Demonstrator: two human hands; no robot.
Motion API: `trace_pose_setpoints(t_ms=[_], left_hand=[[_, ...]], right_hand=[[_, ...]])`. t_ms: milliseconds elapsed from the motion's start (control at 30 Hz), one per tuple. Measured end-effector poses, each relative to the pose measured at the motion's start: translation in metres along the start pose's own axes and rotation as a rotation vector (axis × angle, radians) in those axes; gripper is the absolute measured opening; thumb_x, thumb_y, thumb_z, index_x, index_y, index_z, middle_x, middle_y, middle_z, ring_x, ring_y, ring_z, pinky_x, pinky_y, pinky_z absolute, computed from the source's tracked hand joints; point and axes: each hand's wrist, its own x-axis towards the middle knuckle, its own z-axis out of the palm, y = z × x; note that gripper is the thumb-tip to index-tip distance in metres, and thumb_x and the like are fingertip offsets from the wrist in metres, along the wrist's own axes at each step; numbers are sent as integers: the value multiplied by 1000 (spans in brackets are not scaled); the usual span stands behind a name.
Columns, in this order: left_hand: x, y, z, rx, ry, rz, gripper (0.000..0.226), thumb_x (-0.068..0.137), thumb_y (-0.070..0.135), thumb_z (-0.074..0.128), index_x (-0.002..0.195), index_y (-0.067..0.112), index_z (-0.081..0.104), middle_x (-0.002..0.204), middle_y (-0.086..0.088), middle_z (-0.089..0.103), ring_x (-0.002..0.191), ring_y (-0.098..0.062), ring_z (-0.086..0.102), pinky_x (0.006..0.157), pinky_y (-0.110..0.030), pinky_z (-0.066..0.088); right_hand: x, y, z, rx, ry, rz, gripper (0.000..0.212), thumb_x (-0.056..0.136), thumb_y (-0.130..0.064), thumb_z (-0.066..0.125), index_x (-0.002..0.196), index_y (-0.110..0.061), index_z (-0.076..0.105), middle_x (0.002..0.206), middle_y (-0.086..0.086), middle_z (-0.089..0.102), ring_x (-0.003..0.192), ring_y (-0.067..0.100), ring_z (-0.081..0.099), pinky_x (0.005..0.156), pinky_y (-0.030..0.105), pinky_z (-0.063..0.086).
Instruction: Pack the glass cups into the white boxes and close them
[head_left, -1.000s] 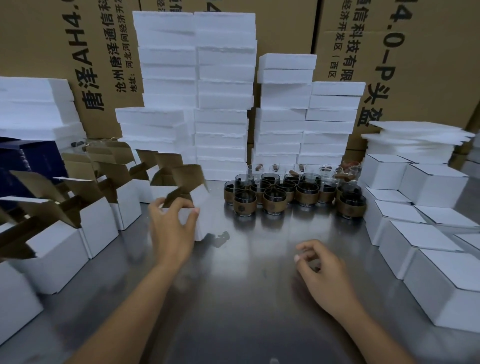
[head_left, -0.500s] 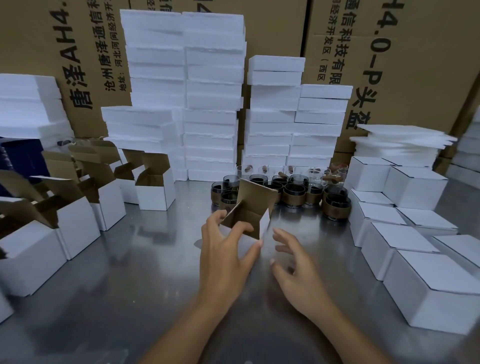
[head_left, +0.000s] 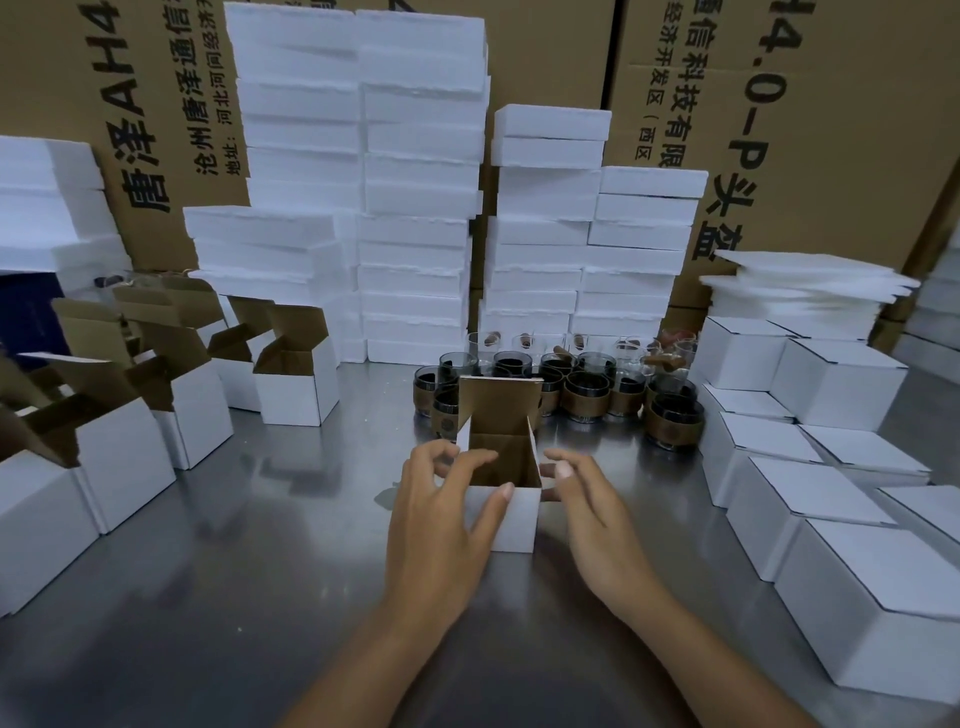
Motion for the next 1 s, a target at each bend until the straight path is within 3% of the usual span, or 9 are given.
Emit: trace_pose_setpoints(t_ms=[133, 233, 333, 433, 567, 800, 1000], left_hand=[[1, -3, 2, -25, 4, -22, 24, 81, 36, 70, 102, 25, 66, 116, 0, 49, 102, -8, 45, 75, -4, 27], [2, -5, 3, -44, 18, -26, 24, 80, 37, 70, 100, 25, 66, 115, 1, 49, 102, -10, 49, 76, -8, 34], [4, -6, 3, -61, -2, -53, 27, 81, 40, 68, 104, 26, 64, 118, 3, 46, 106, -9, 47, 79, -19, 45], [6, -8, 2, -91, -14, -58, 29, 82, 41, 66, 106, 26, 63, 120, 4, 44, 109, -8, 46, 81, -14, 43], [6, -8, 2, -105, -28, -59, 30, 82, 42, 65, 107, 26, 62, 119, 5, 43, 110, -8, 46, 83, -13, 42], [7, -8, 1, -95, -18, -62, 30, 82, 40, 67, 107, 26, 63, 119, 4, 44, 109, -8, 45, 83, -16, 42], [7, -7, -2, -87, -22, -61, 26, 83, 35, 68, 107, 25, 63, 118, 3, 42, 109, -8, 44, 81, -11, 38]], right_hand=[[43, 12, -1, -142, 29, 104, 30, 101, -21, 38, 129, -27, 47, 114, -4, 57, 91, 12, 61, 76, 23, 43], [72, 19, 0, -232, 3, 172, 38, 101, -22, 35, 139, -26, 38, 126, 4, 53, 100, 14, 53, 84, 27, 39], [91, 22, 7, -276, 22, 171, 41, 102, -25, 32, 143, -29, 33, 131, 7, 51, 114, 21, 50, 95, 36, 41], [103, 25, 16, -373, 6, 131, 46, 100, -19, 36, 144, -30, 31, 135, 9, 47, 112, 21, 50, 91, 34, 43], [111, 28, 20, -580, -119, 144, 45, 94, -16, 51, 136, -28, 39, 148, 7, 30, 130, 26, 37, 101, 41, 40], [100, 23, 12, -492, 40, 147, 29, 86, -26, 66, 104, -19, 44, 129, 5, 38, 98, 22, 51, 80, 33, 47], [73, 31, -5, -427, 153, 168, 40, 80, -29, 73, 91, -24, 34, 104, 2, 53, 82, 15, 52, 51, 18, 33]])
